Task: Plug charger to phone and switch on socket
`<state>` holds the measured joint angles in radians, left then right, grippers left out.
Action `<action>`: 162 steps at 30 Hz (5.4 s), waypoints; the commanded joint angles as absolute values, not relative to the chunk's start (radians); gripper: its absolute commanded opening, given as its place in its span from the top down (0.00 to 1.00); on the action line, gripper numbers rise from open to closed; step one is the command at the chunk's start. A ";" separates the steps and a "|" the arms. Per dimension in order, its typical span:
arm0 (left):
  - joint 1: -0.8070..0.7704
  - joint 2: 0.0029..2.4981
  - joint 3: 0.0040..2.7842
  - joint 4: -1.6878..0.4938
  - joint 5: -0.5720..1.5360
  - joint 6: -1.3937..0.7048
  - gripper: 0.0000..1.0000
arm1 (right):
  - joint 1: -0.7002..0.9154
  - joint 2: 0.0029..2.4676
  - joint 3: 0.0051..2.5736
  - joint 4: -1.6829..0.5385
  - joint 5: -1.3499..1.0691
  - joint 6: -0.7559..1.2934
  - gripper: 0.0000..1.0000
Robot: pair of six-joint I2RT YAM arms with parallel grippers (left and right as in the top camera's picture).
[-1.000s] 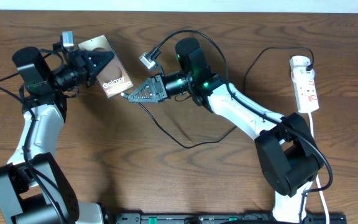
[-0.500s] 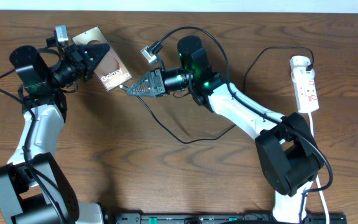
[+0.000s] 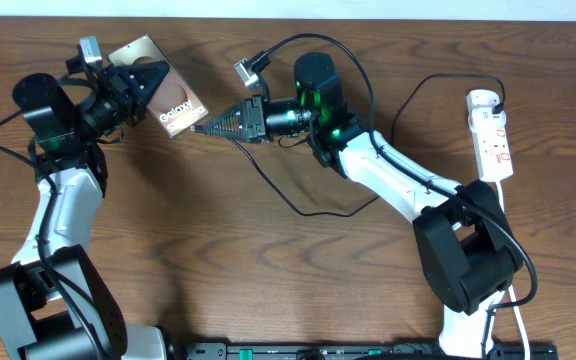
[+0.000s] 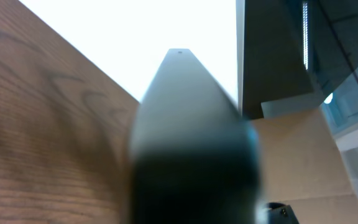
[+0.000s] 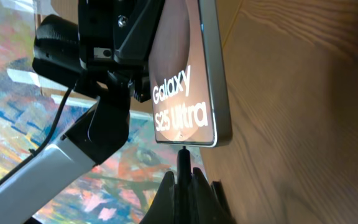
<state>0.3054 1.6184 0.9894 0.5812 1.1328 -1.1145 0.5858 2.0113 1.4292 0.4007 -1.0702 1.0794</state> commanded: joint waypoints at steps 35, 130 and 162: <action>0.256 1.608 0.987 0.611 1.053 -1.254 0.93 | 0.648 2.015 1.445 0.442 -0.903 1.122 0.99; 0.393 1.608 0.986 0.615 1.085 -1.254 0.93 | 0.599 2.371 1.500 1.575 -1.124 2.004 0.99; 0.340 1.608 0.986 0.615 1.061 -1.231 0.93 | 0.616 2.371 1.532 1.575 -1.105 2.005 0.99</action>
<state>0.3393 1.6188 0.9894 0.6025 1.0626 -1.2491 0.5972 2.3756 1.5093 1.5337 -1.1255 1.9923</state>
